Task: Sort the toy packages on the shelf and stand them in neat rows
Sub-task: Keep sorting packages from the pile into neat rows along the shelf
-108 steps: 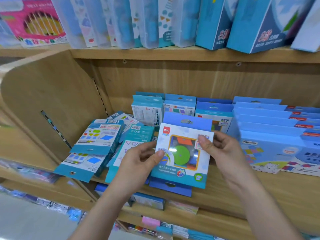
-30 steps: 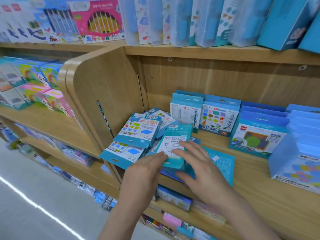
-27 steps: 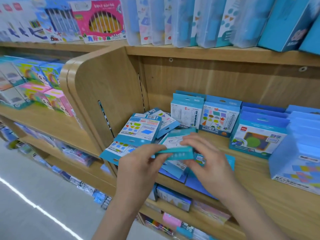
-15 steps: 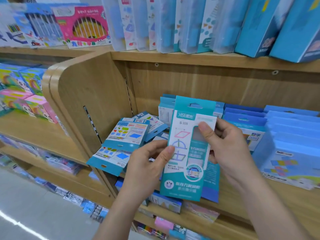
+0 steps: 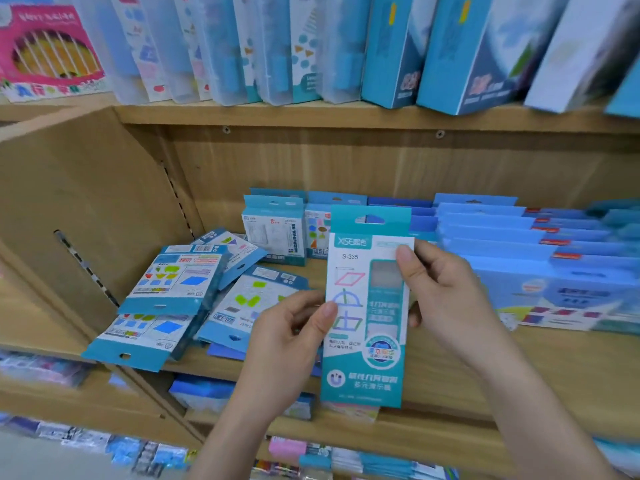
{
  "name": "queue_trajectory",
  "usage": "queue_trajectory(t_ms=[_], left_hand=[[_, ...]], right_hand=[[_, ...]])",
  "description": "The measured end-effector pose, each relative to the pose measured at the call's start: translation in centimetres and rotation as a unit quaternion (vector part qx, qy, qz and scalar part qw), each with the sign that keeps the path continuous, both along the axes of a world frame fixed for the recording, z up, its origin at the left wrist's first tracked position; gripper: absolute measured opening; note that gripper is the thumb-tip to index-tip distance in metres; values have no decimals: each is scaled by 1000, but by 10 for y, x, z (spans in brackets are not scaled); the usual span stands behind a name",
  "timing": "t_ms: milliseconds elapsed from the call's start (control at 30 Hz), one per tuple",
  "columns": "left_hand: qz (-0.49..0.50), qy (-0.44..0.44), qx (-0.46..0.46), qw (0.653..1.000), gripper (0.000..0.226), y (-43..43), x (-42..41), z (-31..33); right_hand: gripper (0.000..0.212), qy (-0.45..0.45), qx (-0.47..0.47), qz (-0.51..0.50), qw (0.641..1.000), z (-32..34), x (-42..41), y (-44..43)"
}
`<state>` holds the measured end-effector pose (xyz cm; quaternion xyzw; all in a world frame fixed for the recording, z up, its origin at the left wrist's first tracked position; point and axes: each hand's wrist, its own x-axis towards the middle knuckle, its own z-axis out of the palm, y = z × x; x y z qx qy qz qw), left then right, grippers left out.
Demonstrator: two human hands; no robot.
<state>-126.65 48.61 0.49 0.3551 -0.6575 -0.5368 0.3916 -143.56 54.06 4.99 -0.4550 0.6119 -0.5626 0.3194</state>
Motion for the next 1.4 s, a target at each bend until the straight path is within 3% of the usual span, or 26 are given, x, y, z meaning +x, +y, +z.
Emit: queue_trajectory(t_ms=[233,400,667,800,1100,1233,1400], left_hand=[[-50,-1,-34,998,32,34,-72,-1],[-68,-10,-49,996,23,64,-133,-3],[-126,-59,-69,988,31,131,-229,-9],[-134,-83,-108,982,25,153,-270,-16],[-136,-143,-272,942,25,178,-353,-21],[-108,-160,-335,922,34,183,-389,-32],[-85,-177,-342,919,39,185,-415,-46]], right_hand=[[22,108,-47,-45,992,-8,-65,50],[24,115,-43,-53,991,-17,-116,96],[27,175,-38,-132,975,-29,-201,182],[23,182,-39,-195,963,-31,-231,219],[48,299,62,-324,896,-43,-278,261],[51,352,53,-368,859,-48,-287,270],[52,424,61,-354,832,-55,-292,270]])
